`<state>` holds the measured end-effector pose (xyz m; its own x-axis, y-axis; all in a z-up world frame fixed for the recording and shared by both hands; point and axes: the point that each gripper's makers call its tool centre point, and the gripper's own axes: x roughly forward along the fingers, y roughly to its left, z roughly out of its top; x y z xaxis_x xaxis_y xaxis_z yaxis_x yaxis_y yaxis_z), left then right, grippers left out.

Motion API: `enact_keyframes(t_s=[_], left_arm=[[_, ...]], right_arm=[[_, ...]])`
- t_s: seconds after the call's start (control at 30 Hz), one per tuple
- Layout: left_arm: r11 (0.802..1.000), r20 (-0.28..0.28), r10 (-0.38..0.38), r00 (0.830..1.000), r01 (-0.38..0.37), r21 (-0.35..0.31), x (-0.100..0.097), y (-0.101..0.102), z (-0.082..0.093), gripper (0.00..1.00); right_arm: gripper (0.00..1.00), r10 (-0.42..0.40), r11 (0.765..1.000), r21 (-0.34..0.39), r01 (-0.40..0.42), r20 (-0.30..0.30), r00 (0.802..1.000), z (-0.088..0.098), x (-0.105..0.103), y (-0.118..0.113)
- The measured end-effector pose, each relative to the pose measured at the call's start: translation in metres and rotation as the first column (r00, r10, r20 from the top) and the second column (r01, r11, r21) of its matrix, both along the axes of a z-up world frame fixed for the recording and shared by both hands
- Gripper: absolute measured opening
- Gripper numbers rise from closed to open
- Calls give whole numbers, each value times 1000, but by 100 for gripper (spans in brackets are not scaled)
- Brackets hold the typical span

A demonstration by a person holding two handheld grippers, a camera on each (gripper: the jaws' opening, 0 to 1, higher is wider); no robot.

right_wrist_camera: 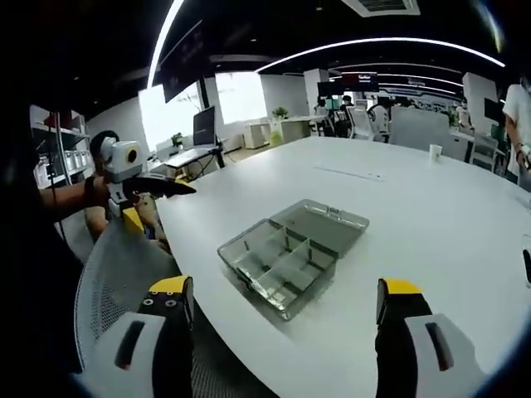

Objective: Insert the divider into the dual guide fixture by aligning both edges with the guide slots and pushing it downward to the bottom, including one-sided entry, uneven engagement, binding, and posture correction.

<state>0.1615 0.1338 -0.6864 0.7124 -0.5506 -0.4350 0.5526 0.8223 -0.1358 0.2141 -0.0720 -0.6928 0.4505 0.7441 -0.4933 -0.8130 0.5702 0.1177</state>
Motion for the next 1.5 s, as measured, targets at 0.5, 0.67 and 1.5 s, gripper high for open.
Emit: enact_keyframes(t_s=[0.5, 0.67, 1.5], left_arm=[[1000, 1, 16, 1000, -16, -9, -12, -3, 6, 99], [1000, 3, 24, 1000, -24, -1, -16, 3, 6, 99], [1000, 18, 26, 1000, -26, 13, -12, 11, 3, 99]], right_arm=[[90, 19, 999, -49, -19, 0, 1000, -7, -12, -5], [90, 11, 1000, -28, -11, -11, 1000, -8, -14, -3], [89, 15, 999, -36, -15, -12, 1000, -10, -15, 0]])
